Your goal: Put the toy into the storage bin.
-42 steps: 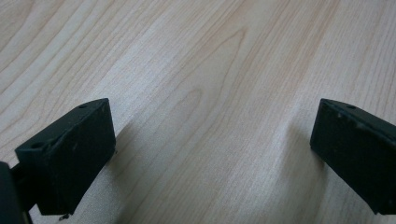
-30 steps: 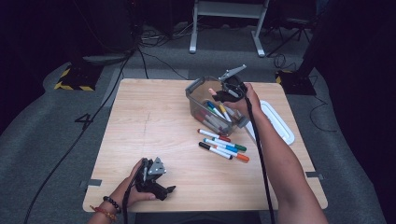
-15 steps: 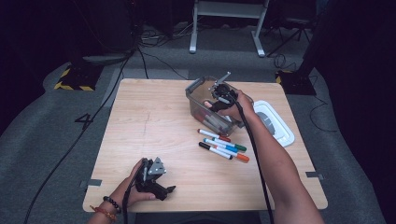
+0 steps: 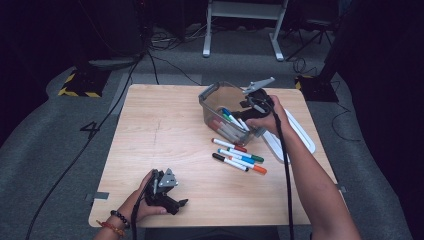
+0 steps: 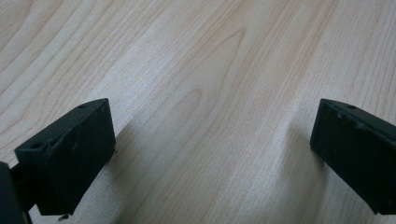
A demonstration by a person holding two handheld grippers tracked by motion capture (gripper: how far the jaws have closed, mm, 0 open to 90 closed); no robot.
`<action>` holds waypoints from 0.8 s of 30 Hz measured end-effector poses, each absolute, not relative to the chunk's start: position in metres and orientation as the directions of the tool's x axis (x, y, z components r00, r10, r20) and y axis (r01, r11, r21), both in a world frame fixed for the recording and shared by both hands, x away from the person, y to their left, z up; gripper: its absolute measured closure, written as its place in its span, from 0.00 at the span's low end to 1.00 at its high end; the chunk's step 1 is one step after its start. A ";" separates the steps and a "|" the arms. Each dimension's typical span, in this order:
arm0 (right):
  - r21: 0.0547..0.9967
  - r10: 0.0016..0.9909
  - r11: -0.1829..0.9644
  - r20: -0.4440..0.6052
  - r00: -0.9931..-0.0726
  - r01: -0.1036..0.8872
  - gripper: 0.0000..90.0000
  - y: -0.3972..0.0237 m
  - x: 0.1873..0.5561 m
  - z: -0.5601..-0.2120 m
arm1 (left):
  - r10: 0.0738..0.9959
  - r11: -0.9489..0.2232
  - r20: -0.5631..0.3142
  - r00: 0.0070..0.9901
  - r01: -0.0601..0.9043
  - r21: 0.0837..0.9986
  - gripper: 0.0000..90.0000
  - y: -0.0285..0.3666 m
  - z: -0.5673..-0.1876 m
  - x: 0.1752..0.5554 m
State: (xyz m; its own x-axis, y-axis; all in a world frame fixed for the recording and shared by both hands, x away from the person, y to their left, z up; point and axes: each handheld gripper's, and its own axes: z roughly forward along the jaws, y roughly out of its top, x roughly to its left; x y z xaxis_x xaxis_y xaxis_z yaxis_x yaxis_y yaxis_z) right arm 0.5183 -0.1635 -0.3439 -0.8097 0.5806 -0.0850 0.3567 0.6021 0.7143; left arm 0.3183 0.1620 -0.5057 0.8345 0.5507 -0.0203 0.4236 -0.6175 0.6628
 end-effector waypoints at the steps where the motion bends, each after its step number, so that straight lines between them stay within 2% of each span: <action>1: 0.733 0.575 0.590 -0.086 -0.814 0.338 0.42 -0.172 0.510 -0.340 | 0.550 -0.618 -0.020 0.835 0.423 0.663 0.00 0.162 -0.506 0.318; 5: 0.781 0.561 0.555 -0.097 -0.822 0.287 0.37 -0.195 0.480 -0.328 | 0.552 -0.617 -0.020 0.834 0.424 0.663 0.00 0.162 -0.506 0.318; 11: 0.805 0.537 0.550 -0.134 -0.833 0.225 0.36 -0.220 0.440 -0.329 | 0.552 -0.617 -0.020 0.834 0.424 0.663 0.00 0.162 -0.506 0.318; 18: 0.815 0.492 0.550 -0.142 -0.859 0.181 0.36 -0.237 0.402 -0.349 | 0.553 -0.616 -0.020 0.833 0.425 0.663 0.00 0.162 -0.506 0.318; 24: 0.808 0.457 0.563 -0.129 -0.880 0.174 0.42 -0.241 0.383 -0.377 | 0.554 -0.616 -0.020 0.833 0.425 0.663 0.00 0.162 -0.506 0.318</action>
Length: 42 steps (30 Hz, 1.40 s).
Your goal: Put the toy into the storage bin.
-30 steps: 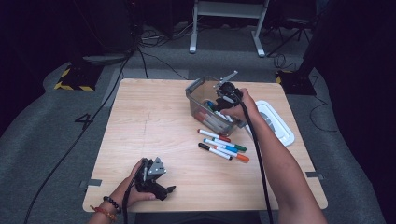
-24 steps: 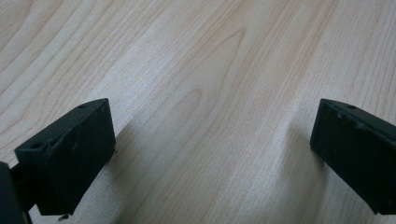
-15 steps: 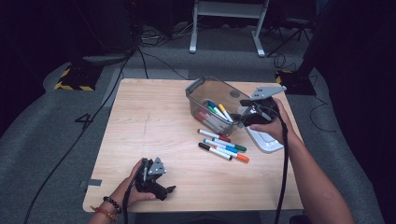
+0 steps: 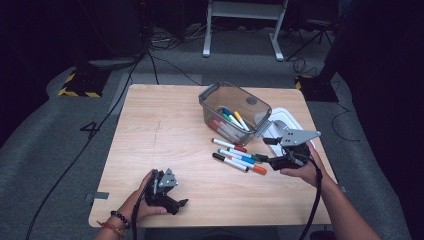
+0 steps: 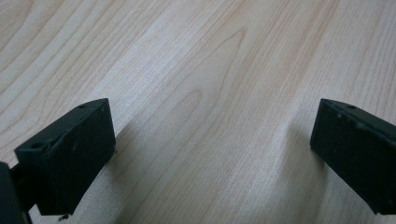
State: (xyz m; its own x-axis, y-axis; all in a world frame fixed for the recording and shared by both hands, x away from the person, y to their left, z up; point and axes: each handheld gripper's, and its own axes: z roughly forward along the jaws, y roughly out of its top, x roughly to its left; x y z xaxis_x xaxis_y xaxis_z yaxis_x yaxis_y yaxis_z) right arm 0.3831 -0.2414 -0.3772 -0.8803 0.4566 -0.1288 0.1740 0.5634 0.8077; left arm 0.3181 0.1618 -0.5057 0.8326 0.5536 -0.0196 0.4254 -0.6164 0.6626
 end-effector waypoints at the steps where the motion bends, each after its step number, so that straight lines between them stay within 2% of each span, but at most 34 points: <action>1: 0.803 0.450 0.569 -0.125 -0.884 0.175 0.42 -0.240 0.381 -0.383 | 0.554 -0.616 -0.020 0.832 0.426 0.663 0.00 0.162 -0.506 0.318; 5: 0.790 0.412 0.588 -0.108 -0.905 0.174 0.47 -0.232 0.375 -0.407 | 0.553 -0.616 -0.020 0.833 0.425 0.663 0.00 0.162 -0.506 0.318; 10: 0.753 0.378 0.628 -0.078 -0.922 0.194 0.46 -0.210 0.382 -0.433 | 0.553 -0.616 -0.020 0.833 0.425 0.663 0.00 0.162 -0.506 0.318; 16: 0.718 0.338 0.675 -0.097 -0.936 0.169 0.45 -0.174 0.395 -0.451 | 0.554 -0.616 -0.020 0.833 0.426 0.663 0.00 0.162 -0.506 0.318; 23: 0.684 0.331 0.708 -0.101 -0.938 0.176 0.45 -0.142 0.416 -0.470 | 0.553 -0.617 -0.020 0.833 0.425 0.662 0.00 0.162 -0.506 0.318; 36: 0.641 0.360 0.729 -0.060 -0.931 0.240 0.49 -0.126 0.433 -0.486 | 0.552 -0.617 -0.020 0.833 0.425 0.663 0.00 0.162 -0.506 0.318; 38: 0.636 0.352 0.733 -0.054 -0.935 0.239 0.51 -0.125 0.433 -0.487 | 0.553 -0.617 -0.020 0.833 0.425 0.663 0.00 0.162 -0.506 0.318; 42: 0.643 0.326 0.727 -0.018 -0.945 0.239 0.65 -0.124 0.431 -0.488 | 0.552 -0.617 -0.020 0.833 0.425 0.663 0.00 0.162 -0.506 0.318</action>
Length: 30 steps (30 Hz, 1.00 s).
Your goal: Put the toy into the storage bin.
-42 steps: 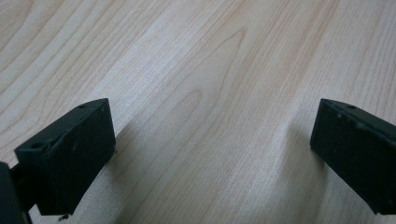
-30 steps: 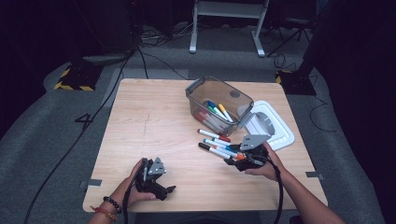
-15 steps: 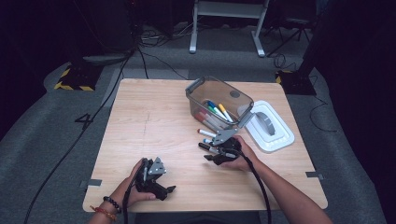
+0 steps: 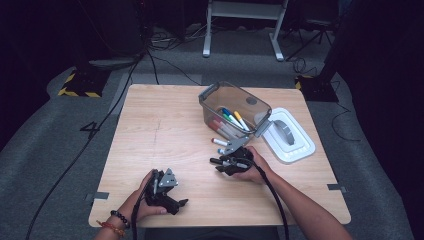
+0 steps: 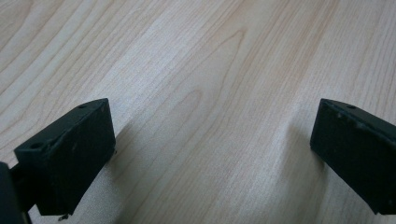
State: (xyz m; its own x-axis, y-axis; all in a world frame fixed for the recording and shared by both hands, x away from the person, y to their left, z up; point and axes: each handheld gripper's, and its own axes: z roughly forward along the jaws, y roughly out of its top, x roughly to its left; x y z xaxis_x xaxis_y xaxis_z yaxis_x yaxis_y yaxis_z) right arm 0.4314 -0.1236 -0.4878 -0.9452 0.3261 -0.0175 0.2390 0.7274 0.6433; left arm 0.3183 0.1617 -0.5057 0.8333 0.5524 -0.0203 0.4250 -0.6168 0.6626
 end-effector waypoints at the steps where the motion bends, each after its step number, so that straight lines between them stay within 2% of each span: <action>1: 0.644 0.318 0.728 -0.011 -0.948 0.236 0.69 -0.123 0.431 -0.488 | 0.552 -0.617 -0.020 0.833 0.425 0.663 0.00 0.162 -0.506 0.318; 3: 0.643 0.307 0.731 -0.011 -0.952 0.228 0.78 -0.122 0.429 -0.487 | 0.552 -0.617 -0.020 0.833 0.425 0.662 0.00 0.162 -0.506 0.318; 5: 0.645 0.302 0.730 -0.008 -0.953 0.226 0.82 -0.122 0.428 -0.487 | 0.552 -0.617 -0.020 0.833 0.425 0.663 0.00 0.162 -0.506 0.318; 16: 0.657 0.296 0.723 -0.015 -0.955 0.214 0.83 -0.125 0.418 -0.481 | 0.553 -0.617 -0.020 0.833 0.425 0.663 0.00 0.162 -0.506 0.318; 30: 0.764 0.334 0.618 -0.040 -0.942 0.187 0.83 -0.155 0.404 -0.435 | 0.552 -0.617 -0.020 0.833 0.425 0.662 0.00 0.162 -0.506 0.318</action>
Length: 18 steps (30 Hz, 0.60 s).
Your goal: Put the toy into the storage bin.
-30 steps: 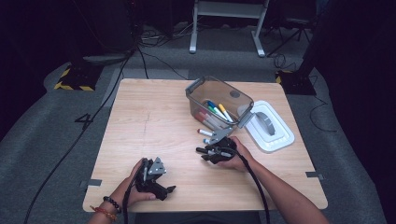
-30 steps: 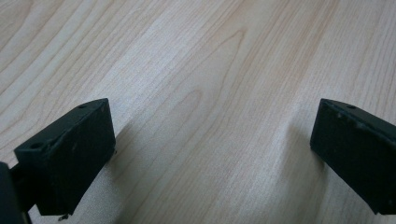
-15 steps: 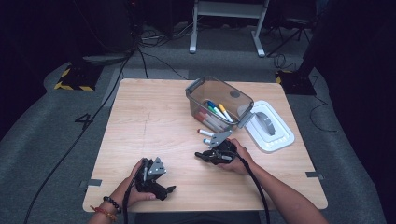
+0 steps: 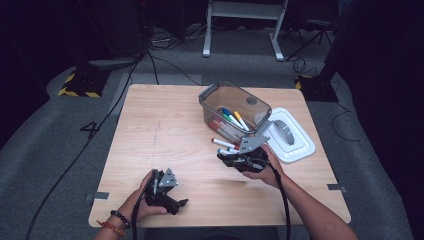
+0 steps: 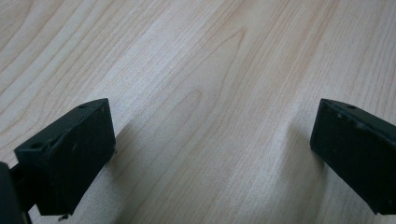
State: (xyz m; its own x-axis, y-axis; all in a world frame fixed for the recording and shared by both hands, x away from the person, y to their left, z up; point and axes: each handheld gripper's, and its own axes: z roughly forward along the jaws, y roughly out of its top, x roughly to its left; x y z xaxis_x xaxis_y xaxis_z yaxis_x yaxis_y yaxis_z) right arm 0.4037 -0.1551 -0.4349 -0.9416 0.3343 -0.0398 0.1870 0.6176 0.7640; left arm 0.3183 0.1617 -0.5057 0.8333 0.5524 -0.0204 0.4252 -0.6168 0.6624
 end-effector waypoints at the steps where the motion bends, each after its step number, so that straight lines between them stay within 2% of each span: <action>1: 0.770 0.338 0.611 -0.043 -0.940 0.185 0.83 -0.158 0.403 -0.431 | 0.553 -0.617 -0.020 0.833 0.425 0.663 0.00 0.162 -0.506 0.318; 18: 0.834 0.424 0.527 -0.092 -0.901 0.163 0.83 -0.197 0.394 -0.381 | 0.552 -0.617 -0.020 0.833 0.425 0.662 0.00 0.162 -0.506 0.318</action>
State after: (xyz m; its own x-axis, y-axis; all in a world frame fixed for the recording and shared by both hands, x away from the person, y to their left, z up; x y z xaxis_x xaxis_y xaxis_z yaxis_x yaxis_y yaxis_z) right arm 0.3940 -0.1965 -0.3813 -0.9008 0.4244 -0.0925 0.1627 0.5272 0.8340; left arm 0.3184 0.1616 -0.5057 0.8333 0.5525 -0.0205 0.4253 -0.6170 0.6621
